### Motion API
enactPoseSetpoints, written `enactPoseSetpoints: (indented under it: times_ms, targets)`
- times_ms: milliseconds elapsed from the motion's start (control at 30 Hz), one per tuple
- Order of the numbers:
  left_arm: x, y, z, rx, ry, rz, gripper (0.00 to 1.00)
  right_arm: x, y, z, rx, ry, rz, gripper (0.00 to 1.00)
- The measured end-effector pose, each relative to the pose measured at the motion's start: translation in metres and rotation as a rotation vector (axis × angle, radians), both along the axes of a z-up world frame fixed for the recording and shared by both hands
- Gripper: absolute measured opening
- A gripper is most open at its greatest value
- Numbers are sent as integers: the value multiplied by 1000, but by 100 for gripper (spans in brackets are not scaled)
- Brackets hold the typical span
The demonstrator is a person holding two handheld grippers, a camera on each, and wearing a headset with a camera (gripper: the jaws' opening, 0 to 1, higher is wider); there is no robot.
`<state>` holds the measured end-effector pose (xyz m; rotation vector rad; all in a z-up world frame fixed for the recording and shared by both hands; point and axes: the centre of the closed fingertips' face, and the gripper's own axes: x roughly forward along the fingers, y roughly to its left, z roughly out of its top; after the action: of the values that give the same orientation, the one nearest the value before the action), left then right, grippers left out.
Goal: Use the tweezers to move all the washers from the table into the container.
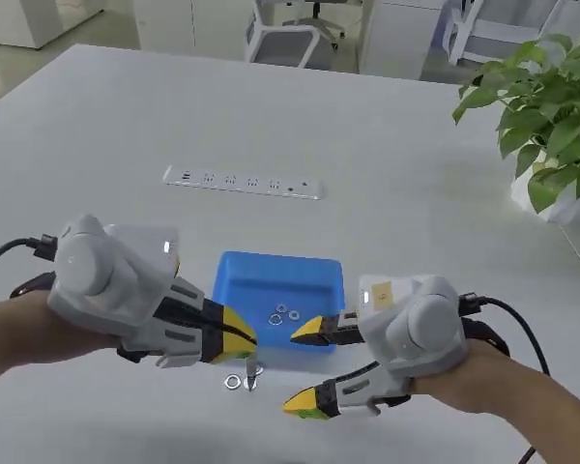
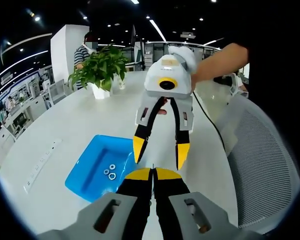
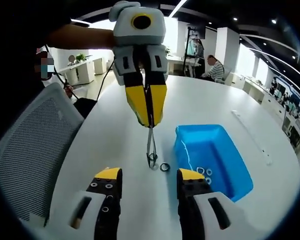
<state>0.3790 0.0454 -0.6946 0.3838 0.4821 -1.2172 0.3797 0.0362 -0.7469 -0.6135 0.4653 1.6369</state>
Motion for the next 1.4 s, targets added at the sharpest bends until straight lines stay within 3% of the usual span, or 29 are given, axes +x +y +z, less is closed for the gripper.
enactPoseSetpoints:
  times_ms: [633, 1000, 1400]
  targets:
    - [0, -1, 1, -7, 18, -18, 4, -3, 33, -21, -54, -56, 153, 22]
    - [-1, -1, 1, -11, 25, -22, 4, -3, 34, -30, -86, -80, 188, 12]
    - [-3, -3, 0, -11, 28, -28, 4, -5, 34, -33, -102, -93, 206, 9]
